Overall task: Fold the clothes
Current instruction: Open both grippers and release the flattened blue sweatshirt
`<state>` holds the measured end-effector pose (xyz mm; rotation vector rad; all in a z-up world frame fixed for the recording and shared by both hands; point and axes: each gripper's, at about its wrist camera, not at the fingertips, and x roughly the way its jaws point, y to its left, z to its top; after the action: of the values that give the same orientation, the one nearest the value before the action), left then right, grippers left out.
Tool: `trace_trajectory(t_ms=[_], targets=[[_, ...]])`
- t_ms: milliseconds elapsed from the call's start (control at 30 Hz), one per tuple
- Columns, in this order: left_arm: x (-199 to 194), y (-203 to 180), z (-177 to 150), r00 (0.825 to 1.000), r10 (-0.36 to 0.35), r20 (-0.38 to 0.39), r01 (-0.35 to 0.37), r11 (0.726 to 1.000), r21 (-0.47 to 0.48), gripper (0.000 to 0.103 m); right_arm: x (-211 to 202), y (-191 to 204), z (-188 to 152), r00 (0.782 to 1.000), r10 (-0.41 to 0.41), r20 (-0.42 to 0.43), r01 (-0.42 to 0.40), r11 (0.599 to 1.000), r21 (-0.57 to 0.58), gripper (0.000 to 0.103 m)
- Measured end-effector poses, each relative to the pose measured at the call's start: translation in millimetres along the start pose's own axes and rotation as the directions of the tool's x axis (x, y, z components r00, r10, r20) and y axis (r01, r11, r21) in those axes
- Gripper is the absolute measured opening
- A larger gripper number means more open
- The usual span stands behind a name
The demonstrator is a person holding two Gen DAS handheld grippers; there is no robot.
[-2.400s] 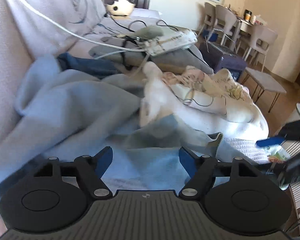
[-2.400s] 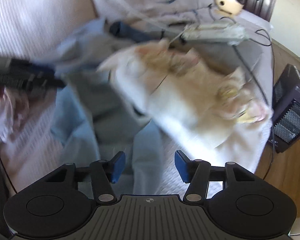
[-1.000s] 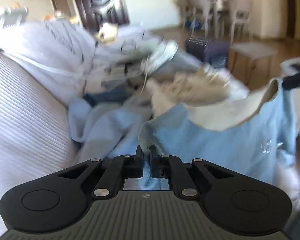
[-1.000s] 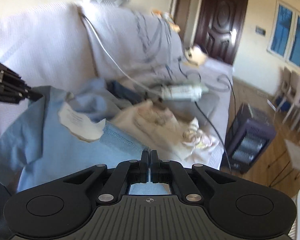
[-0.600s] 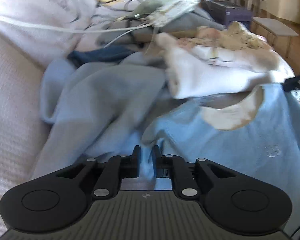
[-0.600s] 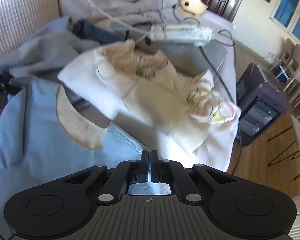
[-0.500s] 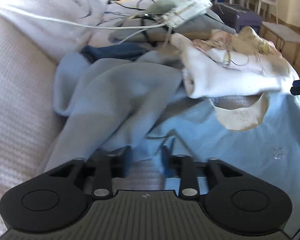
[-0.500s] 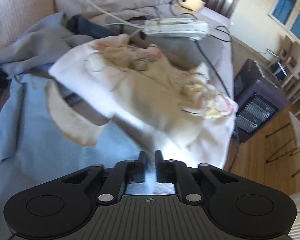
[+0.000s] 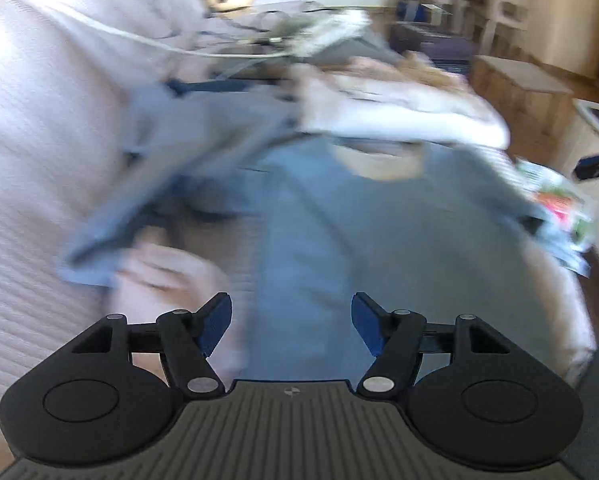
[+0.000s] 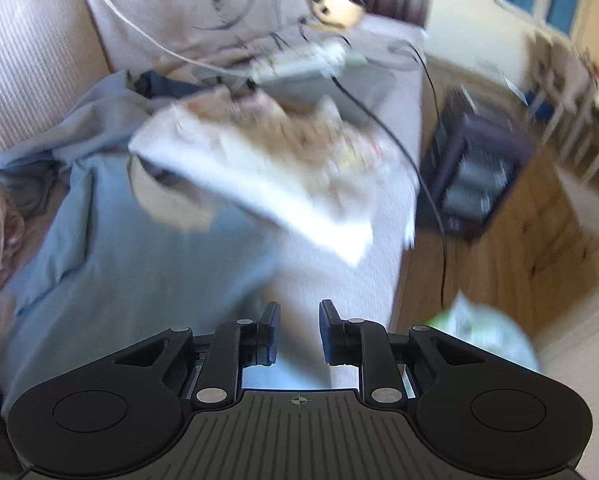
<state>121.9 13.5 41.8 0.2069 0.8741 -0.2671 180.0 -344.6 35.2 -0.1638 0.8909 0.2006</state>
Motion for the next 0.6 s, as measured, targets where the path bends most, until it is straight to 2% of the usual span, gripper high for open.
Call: trace_trajectory(t_ms=[133,200,233,300,467,600], targets=[[19.2,-48.4,-3.5,0.995,-0.09,-0.035,0.092,0.994,0.052,0.064,-11.0,-21.5,-63.0,0.999,-0.011,-0.054,0.016,0.994,0.107,0.022],[29.8,-72.0,-4.8,0.992,-0.114,-0.048,0.117,0.991,0.066,0.064,-12.8,-25.0,-84.6,0.997,0.013,-0.075,-0.002,0.989,0.145,0.023],[35.0,-82.0,-4.6,0.991,-0.121,-0.055,0.125,0.99,0.07,0.064,-13.0,-25.7,-94.8,0.996,0.029,-0.081,-0.016,0.987,0.163,0.027],[43.0,-100.9,-6.3,0.988,-0.139,-0.069,0.144,0.987,0.075,0.064,-3.8,-20.4,-100.4,0.995,0.041,-0.095,-0.026,0.988,0.15,0.036],[56.3,-125.4,-8.5,0.978,-0.172,-0.116,0.181,0.981,0.074,0.064,21.2,-8.0,-108.9,0.989,0.067,-0.13,-0.052,0.992,0.119,0.036],[66.9,-130.7,-8.1,0.977,-0.156,-0.142,0.171,0.981,0.095,0.064,40.4,-4.0,-106.6,0.989,0.028,-0.142,-0.015,0.996,0.087,0.036]])
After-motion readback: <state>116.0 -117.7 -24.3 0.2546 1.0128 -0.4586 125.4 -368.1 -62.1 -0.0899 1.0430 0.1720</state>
